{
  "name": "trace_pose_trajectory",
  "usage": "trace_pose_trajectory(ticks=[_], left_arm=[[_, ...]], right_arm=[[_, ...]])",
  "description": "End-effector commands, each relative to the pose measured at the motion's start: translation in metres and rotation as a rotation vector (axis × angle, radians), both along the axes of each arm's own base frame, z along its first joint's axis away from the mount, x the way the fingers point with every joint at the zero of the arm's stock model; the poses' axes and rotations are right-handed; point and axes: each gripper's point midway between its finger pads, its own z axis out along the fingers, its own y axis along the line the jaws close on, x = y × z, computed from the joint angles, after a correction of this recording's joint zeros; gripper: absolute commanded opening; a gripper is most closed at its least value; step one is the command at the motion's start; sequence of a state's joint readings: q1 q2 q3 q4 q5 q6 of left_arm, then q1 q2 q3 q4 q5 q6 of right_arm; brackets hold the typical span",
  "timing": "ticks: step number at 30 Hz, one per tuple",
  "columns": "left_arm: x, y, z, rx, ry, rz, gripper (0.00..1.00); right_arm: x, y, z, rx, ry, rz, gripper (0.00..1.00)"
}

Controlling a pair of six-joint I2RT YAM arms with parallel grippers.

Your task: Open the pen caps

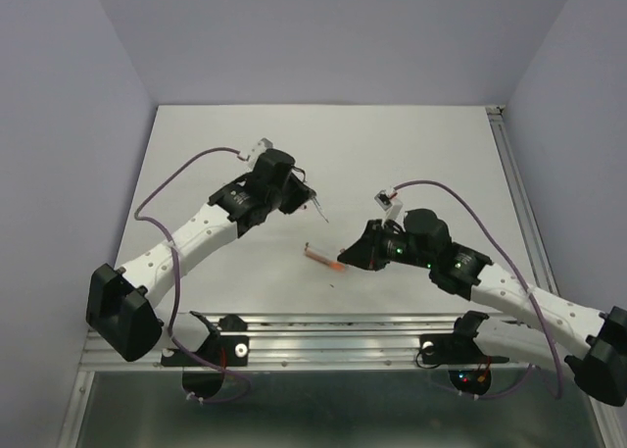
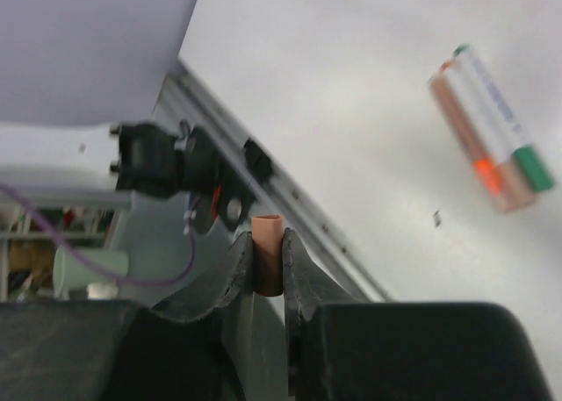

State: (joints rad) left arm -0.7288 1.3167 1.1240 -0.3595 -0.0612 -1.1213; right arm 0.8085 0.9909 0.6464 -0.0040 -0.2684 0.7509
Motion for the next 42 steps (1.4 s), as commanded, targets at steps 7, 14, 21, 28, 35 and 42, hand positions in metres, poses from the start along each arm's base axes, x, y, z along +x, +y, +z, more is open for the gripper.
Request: trace_pose_trajectory(ticks=[7,14,21,28,35,42], left_arm=[[0.084,0.141,0.003,0.257,-0.149,0.44,0.0],[0.054,0.172,-0.059,0.549,-0.027,0.329,0.0],[0.017,0.197,-0.131,0.689,0.173,0.305,0.0],[0.02,0.196,-0.144,0.714,0.184,0.276,0.01],[0.029,0.191,-0.155,0.74,0.22,0.243,0.22],[0.035,0.185,-0.151,0.723,0.217,0.238,0.5]], right_arm=[[-0.062,-0.018,-0.013,-0.032,0.111,0.156,0.01],[-0.008,-0.087,-0.076,-0.474,0.121,-0.263,0.09],[0.009,-0.127,-0.127,-0.707,0.183,-0.398,0.11],[0.02,-0.151,-0.149,-0.837,0.181,-0.458,0.17],[0.026,-0.151,-0.156,-0.839,0.196,-0.454,0.22],[0.03,-0.155,-0.159,-0.861,0.202,-0.469,0.32]])
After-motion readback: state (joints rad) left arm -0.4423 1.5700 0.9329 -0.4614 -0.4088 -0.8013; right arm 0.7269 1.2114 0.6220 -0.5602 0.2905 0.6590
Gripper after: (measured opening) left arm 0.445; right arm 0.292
